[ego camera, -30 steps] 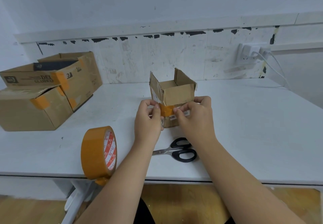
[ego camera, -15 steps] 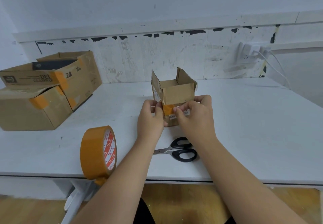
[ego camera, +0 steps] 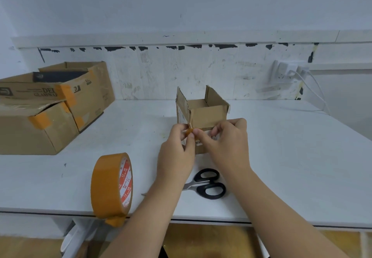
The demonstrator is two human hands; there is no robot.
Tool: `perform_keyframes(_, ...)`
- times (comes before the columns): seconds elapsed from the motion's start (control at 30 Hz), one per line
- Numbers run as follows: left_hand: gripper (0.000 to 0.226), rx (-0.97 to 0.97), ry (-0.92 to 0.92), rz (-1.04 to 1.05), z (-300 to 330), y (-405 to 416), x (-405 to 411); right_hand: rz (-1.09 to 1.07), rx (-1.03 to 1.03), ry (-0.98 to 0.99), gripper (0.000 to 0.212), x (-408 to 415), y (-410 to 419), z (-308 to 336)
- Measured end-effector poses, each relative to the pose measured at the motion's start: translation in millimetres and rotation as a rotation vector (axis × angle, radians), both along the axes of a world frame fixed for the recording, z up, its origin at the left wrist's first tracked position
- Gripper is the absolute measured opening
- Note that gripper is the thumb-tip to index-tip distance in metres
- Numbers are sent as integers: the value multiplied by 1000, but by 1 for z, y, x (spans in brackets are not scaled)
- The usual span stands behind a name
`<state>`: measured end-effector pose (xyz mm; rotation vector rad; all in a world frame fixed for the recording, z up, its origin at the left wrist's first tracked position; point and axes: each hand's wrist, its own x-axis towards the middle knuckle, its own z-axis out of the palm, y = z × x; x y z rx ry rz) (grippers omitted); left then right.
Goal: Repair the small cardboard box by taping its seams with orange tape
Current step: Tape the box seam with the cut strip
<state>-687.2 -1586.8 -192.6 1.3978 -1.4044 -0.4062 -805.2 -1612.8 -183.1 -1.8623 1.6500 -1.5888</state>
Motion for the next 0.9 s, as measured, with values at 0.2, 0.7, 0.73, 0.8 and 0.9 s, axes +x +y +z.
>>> perform_keyframes(0.2, 10, 17, -6, -77, 3, -1, 5, -65, -59, 69, 63, -1, 0, 7)
perform_keyframes(0.7, 16, 21, -59, 11, 0, 3, 2, -48, -162, 19, 64, 6, -6, -8)
perform_keyframes(0.73, 17, 18, -57, 2, -1, 3, 2, -52, -162, 26, 64, 7, -7, -9)
perform_keyframes(0.8, 18, 36, -58, -6, -1, 4, 4, -42, -157, 25, 64, 5, -8, -10)
perform_keyframes(0.9, 18, 56, -28, -4, -1, 6, 4, -6, -159, 32, 62, 1, -7, -11)
